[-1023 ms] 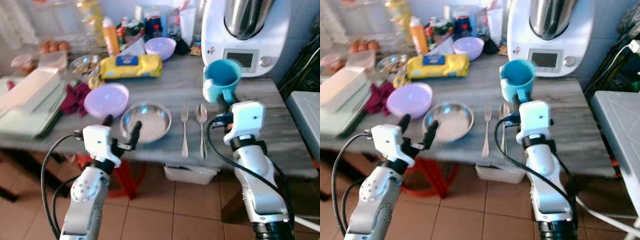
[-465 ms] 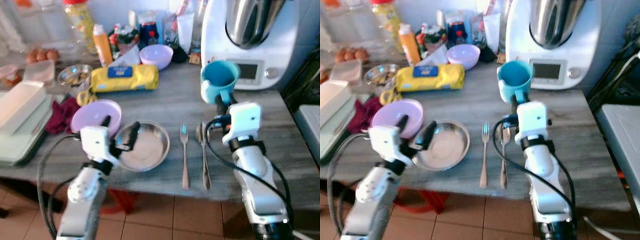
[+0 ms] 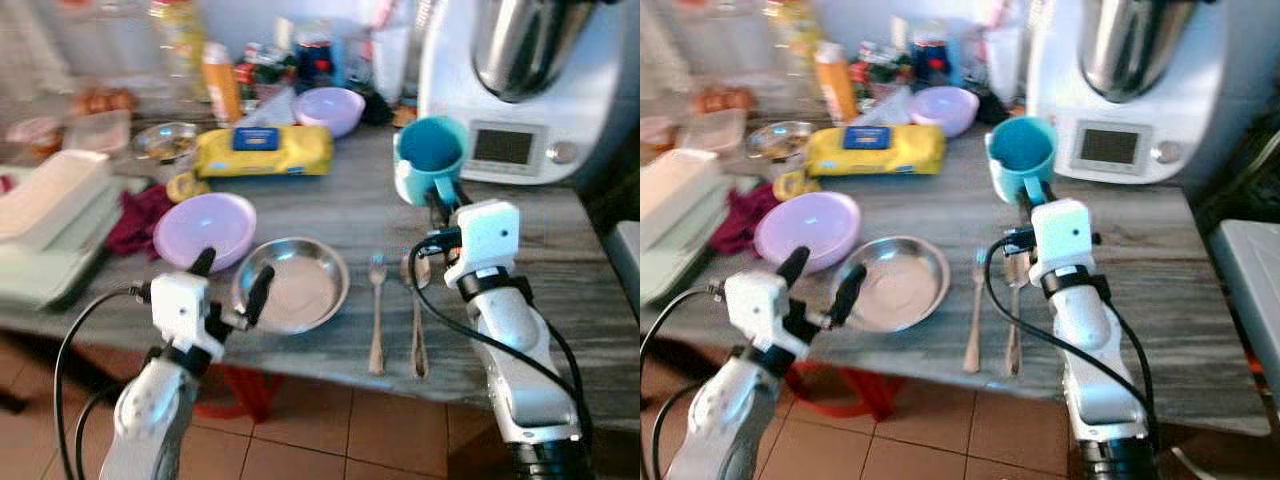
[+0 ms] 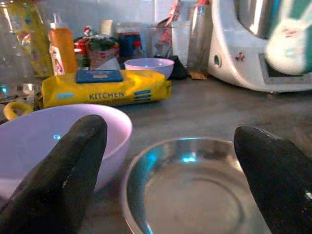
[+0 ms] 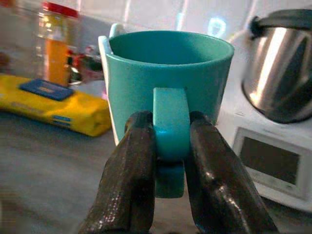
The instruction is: Setting the table
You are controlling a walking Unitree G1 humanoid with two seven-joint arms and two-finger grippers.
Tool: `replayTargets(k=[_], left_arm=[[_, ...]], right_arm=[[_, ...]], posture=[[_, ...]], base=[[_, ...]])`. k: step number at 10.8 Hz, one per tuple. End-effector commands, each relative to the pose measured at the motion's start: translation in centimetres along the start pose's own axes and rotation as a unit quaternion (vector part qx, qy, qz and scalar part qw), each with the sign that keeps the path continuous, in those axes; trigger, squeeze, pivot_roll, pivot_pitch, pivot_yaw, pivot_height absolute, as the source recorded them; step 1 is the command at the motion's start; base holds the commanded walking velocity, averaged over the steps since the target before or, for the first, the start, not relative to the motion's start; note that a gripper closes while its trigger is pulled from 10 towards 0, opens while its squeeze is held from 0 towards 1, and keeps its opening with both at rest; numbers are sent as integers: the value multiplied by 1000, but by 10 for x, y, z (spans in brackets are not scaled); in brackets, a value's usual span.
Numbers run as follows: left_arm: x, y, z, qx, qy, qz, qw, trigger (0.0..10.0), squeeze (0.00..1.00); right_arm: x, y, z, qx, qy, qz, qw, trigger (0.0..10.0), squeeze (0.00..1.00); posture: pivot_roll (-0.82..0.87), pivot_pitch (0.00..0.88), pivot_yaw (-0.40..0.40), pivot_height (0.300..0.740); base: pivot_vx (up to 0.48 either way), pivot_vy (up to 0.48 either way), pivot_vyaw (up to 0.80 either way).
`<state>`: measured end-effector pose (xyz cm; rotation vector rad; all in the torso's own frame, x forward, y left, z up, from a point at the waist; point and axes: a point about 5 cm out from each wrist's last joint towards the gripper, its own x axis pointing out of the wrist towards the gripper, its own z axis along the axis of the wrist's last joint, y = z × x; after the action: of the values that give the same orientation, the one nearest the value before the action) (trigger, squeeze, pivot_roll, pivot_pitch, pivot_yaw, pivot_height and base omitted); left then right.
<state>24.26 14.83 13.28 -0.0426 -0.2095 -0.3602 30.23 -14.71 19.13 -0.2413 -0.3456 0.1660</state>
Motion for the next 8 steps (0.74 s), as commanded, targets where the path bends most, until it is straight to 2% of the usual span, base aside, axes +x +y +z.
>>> replayTargets(k=[1,4,5,8], left_arm=[[-1,-1,3,2,-2,-7,1000,10000,0],[-2,-1,3,2,-1,-8,1000,10000,0],[-3,-3,-5,-8,6,-21,1000,10000,0],[-4,-5,-8,-14,11,-39,999,10000,0]], right_arm=[[4,0,8,5,-16,7,1000,10000,0],[4,0,8,6,-16,8,1000,10000,0],[28,8,1,53,3,75,996,10000,0],[37,22,-8,68,17,112,991,10000,0]], posture=[[-40,141,45,740],[-40,141,45,740],[-36,157,39,740],[-21,165,44,740]], base=[[0,0,0],[0,0,0],[0,0,0],[0,0,0]])
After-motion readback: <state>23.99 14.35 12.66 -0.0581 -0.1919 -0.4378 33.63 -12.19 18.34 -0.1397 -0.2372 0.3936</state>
